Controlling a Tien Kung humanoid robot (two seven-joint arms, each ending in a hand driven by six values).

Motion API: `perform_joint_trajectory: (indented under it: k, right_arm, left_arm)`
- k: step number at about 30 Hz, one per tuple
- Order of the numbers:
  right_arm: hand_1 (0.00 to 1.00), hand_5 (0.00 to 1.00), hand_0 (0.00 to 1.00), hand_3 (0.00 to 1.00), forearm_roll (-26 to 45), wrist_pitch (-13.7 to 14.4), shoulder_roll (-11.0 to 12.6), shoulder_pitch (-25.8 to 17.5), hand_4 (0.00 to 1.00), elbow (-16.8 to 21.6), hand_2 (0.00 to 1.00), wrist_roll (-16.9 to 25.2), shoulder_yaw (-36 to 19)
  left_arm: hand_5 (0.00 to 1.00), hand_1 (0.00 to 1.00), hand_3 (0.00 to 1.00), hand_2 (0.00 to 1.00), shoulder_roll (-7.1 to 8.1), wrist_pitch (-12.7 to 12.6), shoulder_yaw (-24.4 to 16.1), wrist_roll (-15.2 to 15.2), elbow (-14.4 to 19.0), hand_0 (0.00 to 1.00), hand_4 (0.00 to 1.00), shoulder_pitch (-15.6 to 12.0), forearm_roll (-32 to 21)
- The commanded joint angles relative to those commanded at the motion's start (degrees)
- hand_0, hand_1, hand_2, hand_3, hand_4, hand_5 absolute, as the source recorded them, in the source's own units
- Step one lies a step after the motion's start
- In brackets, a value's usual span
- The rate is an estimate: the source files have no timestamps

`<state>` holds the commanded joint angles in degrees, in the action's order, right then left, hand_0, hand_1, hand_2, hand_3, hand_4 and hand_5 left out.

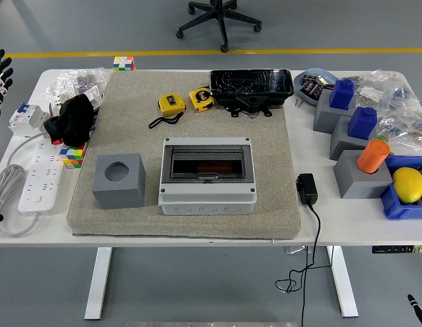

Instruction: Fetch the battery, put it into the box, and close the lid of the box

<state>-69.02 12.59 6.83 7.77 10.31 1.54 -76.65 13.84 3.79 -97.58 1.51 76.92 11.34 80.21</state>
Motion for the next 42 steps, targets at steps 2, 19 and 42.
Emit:
perform_joint_trajectory:
  k: [2,19,42]
  right_arm:
    - [0.887,0.998,0.884,0.880,-0.4,0.0,-0.1,0.1,0.998,0.0,0.847,-0.1,-0.5]
    - [0.886,0.998,0.882,0.880,-0.9,-0.1,-0.3,0.0,0.998,0.0,0.847,0.0,-1.4]
    - [0.886,0.998,0.883,0.880,1.9,-0.3,0.9,-0.4,0.998,0.0,0.847,0.3,1.9]
  left_arm:
    - [0.998,0.998,0.992,0.982,-0.19,1.2,-0.3,-0.8,0.9,0.998,0.998,-0.3,4.8]
    - [0.998,0.975,0.942,0.924,-0.52,1.6,-1.5,-1.7,1.4,0.981,0.998,-0.4,9.5]
    - [0.998,0.957,0.929,0.911,-0.50,-0.8,0.4,0.1,0.8,0.958,0.998,-0.3,8.0]
